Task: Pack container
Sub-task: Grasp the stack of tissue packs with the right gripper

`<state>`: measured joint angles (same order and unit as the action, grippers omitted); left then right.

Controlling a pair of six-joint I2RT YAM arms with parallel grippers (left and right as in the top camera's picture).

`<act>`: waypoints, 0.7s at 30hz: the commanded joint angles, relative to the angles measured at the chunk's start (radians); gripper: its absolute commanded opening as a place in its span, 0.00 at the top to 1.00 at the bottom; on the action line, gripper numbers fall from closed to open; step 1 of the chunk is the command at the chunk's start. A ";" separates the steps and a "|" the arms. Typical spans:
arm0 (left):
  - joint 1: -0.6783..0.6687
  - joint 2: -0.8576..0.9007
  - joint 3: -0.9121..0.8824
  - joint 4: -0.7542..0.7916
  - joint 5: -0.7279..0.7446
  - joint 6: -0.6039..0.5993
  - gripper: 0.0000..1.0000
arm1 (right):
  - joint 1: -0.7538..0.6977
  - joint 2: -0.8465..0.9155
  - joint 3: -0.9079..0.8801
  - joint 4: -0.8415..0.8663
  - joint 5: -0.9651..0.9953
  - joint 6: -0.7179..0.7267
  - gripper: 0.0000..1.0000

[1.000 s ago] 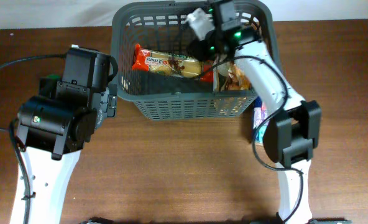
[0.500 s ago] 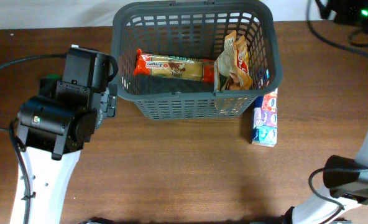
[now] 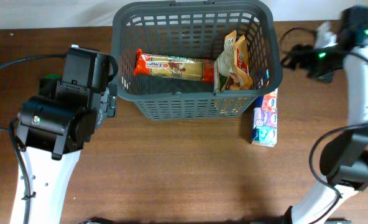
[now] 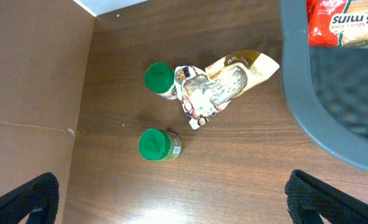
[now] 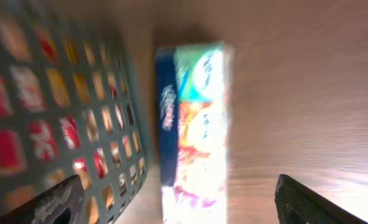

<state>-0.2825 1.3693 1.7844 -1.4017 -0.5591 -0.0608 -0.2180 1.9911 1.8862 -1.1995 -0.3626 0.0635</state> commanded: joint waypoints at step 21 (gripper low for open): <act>0.006 0.002 0.003 0.003 -0.021 0.001 0.01 | 0.053 -0.006 -0.545 0.447 -0.019 0.135 0.96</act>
<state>-0.2825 1.3693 1.7844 -1.4014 -0.5591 -0.0608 -0.1486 1.9881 1.3346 -0.7723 -0.3878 0.1658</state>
